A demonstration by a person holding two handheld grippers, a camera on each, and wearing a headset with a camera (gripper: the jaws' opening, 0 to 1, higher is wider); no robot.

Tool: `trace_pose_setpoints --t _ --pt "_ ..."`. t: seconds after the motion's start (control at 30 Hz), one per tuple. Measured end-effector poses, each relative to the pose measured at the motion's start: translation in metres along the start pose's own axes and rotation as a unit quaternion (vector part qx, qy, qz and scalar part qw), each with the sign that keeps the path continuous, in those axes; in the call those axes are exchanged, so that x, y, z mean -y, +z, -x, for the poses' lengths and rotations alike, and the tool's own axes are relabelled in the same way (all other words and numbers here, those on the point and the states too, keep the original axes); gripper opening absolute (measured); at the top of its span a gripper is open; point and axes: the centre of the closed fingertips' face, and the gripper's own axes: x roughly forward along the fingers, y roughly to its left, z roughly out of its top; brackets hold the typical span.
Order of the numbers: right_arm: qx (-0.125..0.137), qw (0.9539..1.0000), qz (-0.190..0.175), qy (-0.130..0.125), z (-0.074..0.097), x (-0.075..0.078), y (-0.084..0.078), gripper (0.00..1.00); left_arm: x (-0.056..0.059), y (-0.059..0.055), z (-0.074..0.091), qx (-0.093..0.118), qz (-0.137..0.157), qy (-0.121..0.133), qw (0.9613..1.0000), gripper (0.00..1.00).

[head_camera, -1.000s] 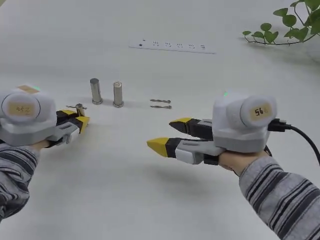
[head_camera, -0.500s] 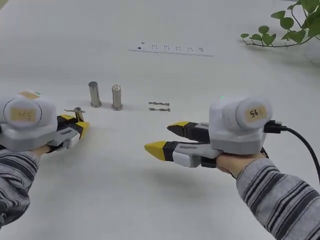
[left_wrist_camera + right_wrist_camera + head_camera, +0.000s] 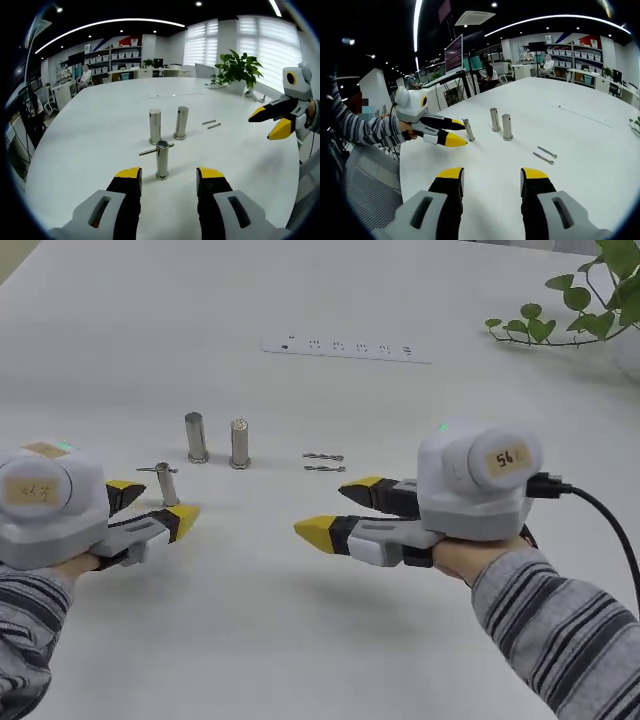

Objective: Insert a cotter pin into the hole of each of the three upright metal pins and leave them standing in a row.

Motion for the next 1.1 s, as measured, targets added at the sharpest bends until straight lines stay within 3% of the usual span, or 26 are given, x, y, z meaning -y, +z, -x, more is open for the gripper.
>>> trace_pose_setpoints --t 0.37,0.5,0.63,1.1 --pt "0.007 0.9994 0.033 -0.009 -0.022 0.013 0.026 0.39 0.008 0.014 0.022 0.019 -0.022 0.004 0.9996 0.68" --pt "0.012 0.9992 0.037 -0.008 -0.035 0.017 0.034 0.38 0.009 0.012 0.027 0.015 -0.032 0.008 0.9993 0.71" --pt "0.012 0.9992 0.037 -0.008 -0.048 0.017 0.039 0.38 0.013 0.011 0.031 0.02 -0.013 -0.002 0.9997 0.77" --pt "0.029 0.9991 0.022 -0.023 -0.104 0.029 0.046 0.29 0.013 0.016 0.042 0.037 -0.001 0.001 0.9993 0.84"
